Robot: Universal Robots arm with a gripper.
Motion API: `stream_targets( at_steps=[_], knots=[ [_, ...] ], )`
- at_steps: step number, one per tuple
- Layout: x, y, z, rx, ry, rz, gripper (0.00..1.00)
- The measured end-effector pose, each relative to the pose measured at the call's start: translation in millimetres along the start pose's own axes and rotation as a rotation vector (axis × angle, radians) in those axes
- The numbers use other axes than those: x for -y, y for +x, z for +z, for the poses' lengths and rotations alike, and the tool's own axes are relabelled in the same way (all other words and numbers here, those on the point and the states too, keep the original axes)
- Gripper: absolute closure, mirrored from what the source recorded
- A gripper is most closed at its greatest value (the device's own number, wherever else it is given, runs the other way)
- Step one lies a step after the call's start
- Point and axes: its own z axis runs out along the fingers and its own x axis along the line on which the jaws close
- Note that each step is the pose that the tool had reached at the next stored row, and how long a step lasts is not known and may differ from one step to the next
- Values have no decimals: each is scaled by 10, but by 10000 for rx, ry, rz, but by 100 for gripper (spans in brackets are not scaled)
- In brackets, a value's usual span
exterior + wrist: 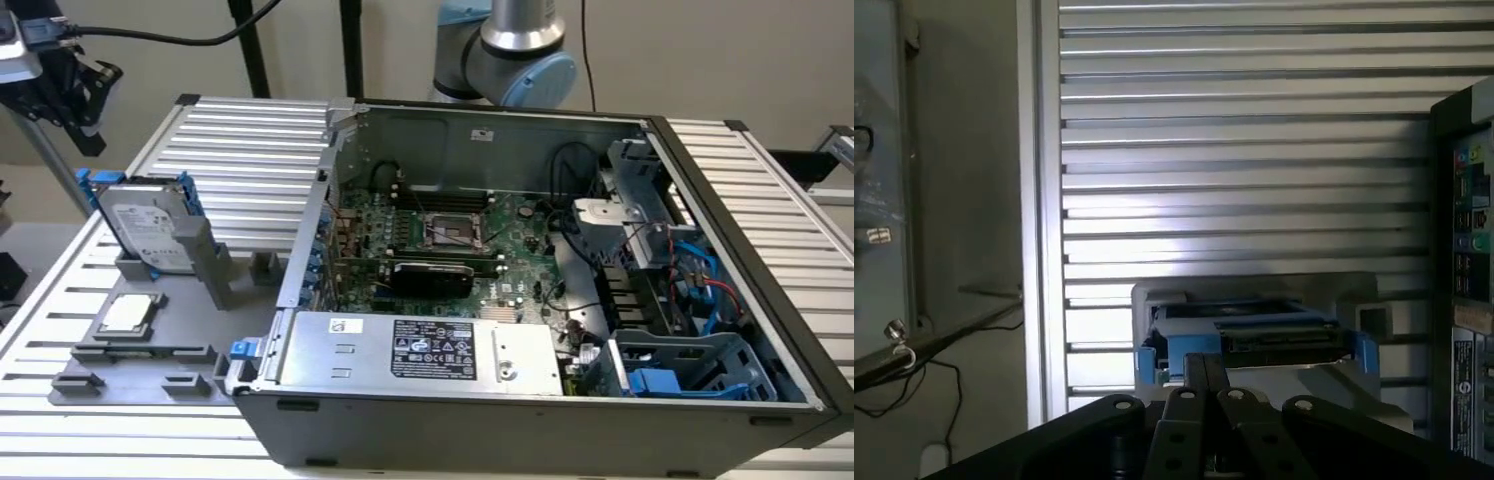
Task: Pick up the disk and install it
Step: 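Pick up the disk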
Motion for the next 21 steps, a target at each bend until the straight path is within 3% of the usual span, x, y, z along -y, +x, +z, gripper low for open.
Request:
stream_targets(
  at_steps=[21],
  knots=[
    [1,-18,20,-169,-54,-3651,100]
  ],
)
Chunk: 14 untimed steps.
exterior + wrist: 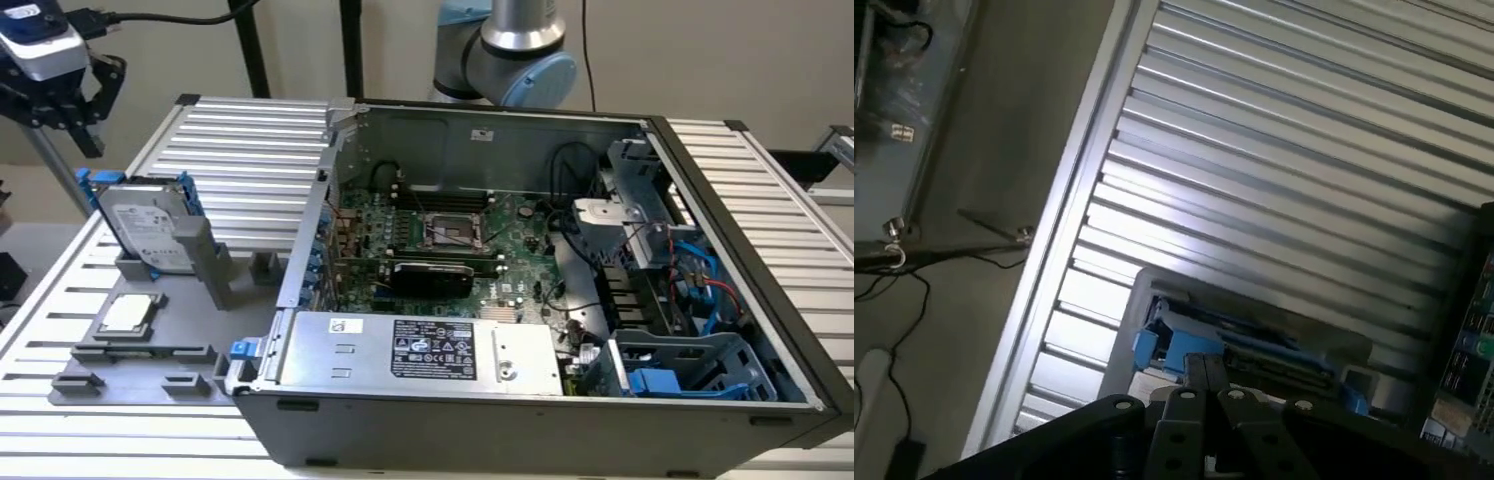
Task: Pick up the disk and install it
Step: 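Pick up the disk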
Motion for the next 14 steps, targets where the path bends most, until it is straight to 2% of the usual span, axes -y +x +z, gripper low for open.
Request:
stream_targets(
  at_steps=[14],
  knots=[
    [1,0,20,-116,-38,-2537,100]
  ],
)
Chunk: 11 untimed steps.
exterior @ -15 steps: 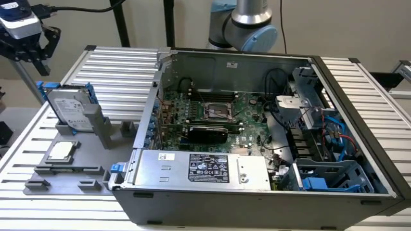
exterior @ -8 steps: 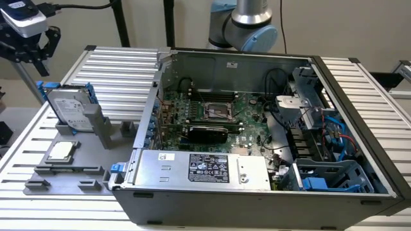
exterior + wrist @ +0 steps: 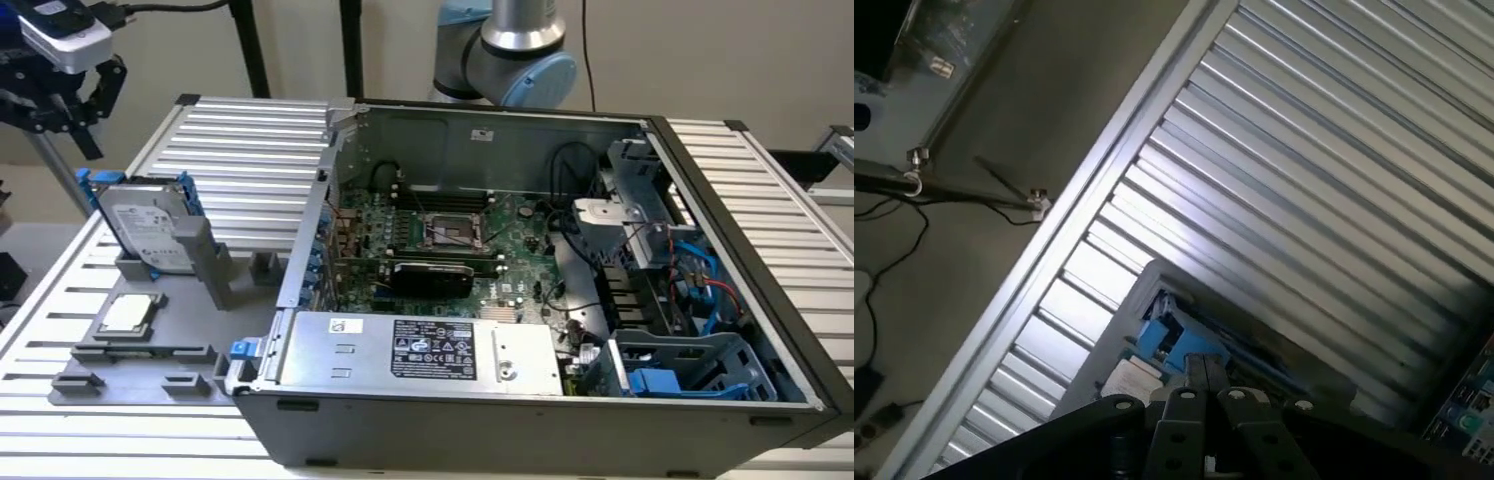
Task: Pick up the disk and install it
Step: 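Pick up the disk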
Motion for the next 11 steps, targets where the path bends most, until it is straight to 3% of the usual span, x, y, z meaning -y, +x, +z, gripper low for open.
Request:
stream_targets(
  at_steps=[11],
  knots=[
    [1,1,18,-92,-30,-2014,100]
  ],
)
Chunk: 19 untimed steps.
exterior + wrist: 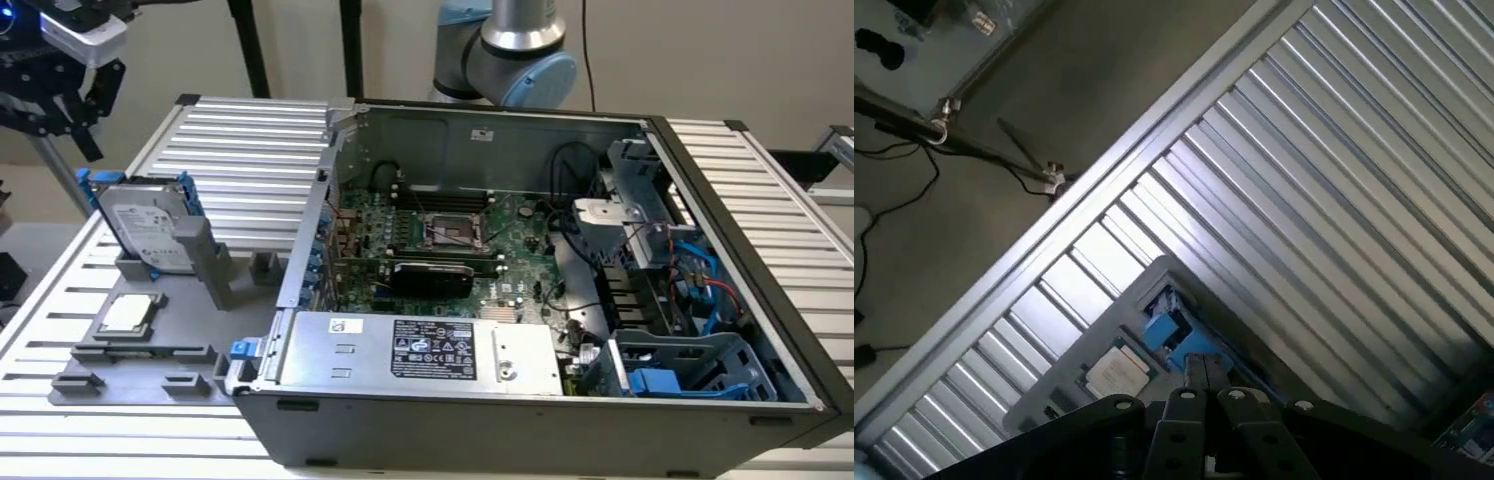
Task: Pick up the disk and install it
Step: 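Pick up the disk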
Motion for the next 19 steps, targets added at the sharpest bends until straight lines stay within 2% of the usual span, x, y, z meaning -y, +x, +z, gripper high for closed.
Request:
stream_targets(
  at_steps=[13,19],
  knots=[
    [1,0,17,-106,-33,-2358,100],
    [1,0,22,-138,-24,-3448,100]
  ],
)
